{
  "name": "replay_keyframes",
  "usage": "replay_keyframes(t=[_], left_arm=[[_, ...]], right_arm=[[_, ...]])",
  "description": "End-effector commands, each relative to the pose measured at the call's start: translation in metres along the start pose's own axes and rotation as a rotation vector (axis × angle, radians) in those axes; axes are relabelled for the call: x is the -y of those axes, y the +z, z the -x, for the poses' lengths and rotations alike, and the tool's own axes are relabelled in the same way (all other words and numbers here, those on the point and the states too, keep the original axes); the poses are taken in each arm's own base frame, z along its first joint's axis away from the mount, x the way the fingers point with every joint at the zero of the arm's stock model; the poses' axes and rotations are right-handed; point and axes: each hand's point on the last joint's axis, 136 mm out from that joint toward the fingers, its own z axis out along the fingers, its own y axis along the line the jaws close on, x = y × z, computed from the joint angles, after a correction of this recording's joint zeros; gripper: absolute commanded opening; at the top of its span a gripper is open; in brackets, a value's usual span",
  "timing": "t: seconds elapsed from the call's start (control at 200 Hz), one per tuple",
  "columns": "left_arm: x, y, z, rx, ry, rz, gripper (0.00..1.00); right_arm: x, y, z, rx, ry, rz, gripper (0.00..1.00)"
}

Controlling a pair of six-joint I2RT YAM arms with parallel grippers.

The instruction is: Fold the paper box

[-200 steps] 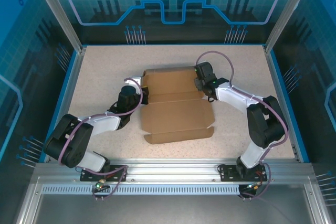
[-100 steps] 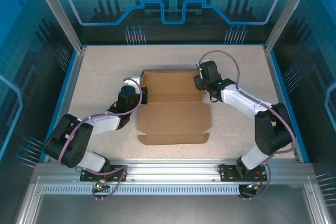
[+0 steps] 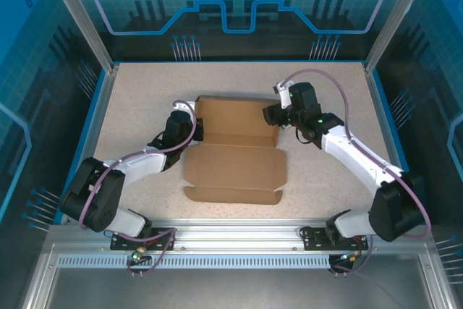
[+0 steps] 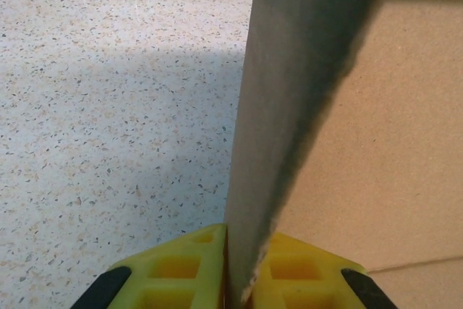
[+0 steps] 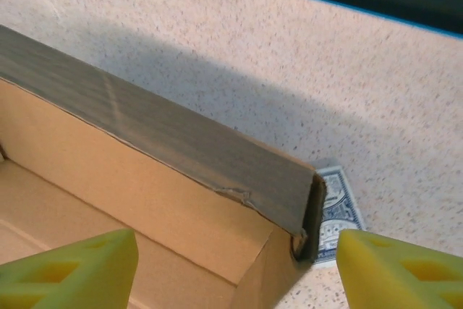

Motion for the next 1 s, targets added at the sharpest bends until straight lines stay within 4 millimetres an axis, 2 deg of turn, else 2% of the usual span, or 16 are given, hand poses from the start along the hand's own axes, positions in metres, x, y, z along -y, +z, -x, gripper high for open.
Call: replay_keyframes(t=[0.0, 0.095, 0.185, 0.46, 0.64, 0.79, 0.991], left_arm=[[0.002, -0.007, 0.014, -0.02, -0.004, -0.014, 0.13], [0.005, -0.006, 0.011, -0.064, -0.006, -0.04, 0.13], [0.008, -0.004, 0.01, -0.102, -0.006, -0.066, 0.13], [0.018, 0.007, 0.004, -0.22, -0.001, -0.124, 0.13], [0.022, 0.012, 0.001, -0.252, -0.001, -0.141, 0.13], [0.023, 0.015, -0.001, -0.267, -0.001, -0.148, 0.14], [0.023, 0.018, -0.004, -0.284, 0.0, -0.145, 0.15]], right_arm=[[0.001, -0.018, 0.018, 0.047, -0.091, 0.07, 0.75], [-0.01, -0.023, 0.032, 0.061, -0.168, 0.162, 0.75], [-0.023, -0.019, 0.039, 0.058, -0.257, 0.24, 0.75], [-0.048, 0.027, 0.035, -0.059, -0.409, 0.362, 0.75], [-0.064, 0.054, 0.021, -0.138, -0.479, 0.425, 0.74], [-0.069, 0.071, 0.015, -0.183, -0.484, 0.453, 0.67], [-0.073, 0.088, 0.006, -0.227, -0.492, 0.468, 0.48]])
